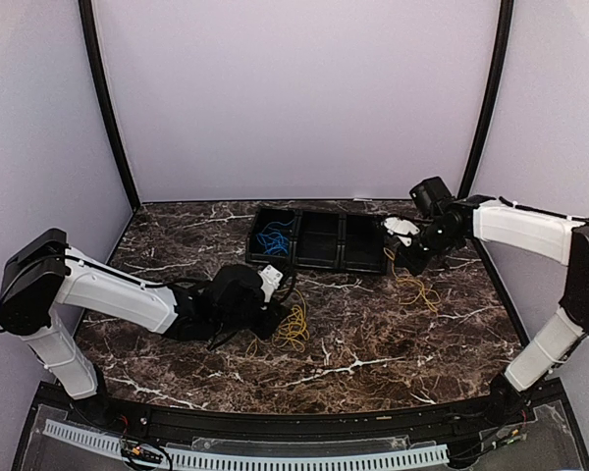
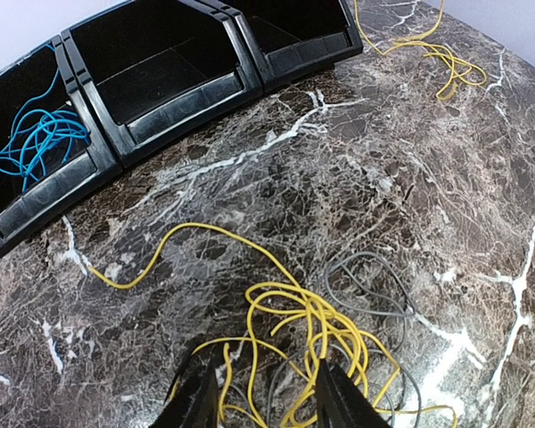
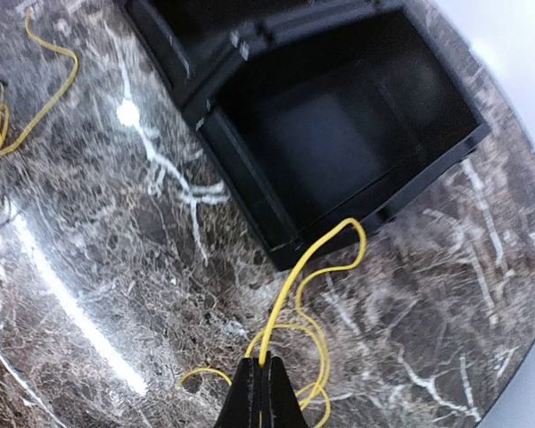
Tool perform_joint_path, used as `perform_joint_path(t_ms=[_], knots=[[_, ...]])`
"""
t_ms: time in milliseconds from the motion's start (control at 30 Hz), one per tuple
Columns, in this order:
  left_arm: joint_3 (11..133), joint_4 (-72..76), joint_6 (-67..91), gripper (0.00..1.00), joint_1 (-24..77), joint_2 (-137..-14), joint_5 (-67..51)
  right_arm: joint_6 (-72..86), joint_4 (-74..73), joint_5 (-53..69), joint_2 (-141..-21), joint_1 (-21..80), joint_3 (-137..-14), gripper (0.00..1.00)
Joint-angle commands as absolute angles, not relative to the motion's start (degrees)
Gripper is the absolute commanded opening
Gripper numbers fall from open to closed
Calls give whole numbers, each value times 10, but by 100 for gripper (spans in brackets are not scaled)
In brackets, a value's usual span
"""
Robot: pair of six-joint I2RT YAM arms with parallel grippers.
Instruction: Untangle the cables
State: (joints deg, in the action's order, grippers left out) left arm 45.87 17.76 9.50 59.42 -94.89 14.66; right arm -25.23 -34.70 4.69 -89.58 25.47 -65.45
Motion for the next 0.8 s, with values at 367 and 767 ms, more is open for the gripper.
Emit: perform_joint_path(t_ms=[367,767], knots=[[476,168,77,40,596,-910,176,-299,-343,96,-834,250,-942,0],[444,161,105,40,596,-868,210,-304,-276,109,-947,250,-1003,0]])
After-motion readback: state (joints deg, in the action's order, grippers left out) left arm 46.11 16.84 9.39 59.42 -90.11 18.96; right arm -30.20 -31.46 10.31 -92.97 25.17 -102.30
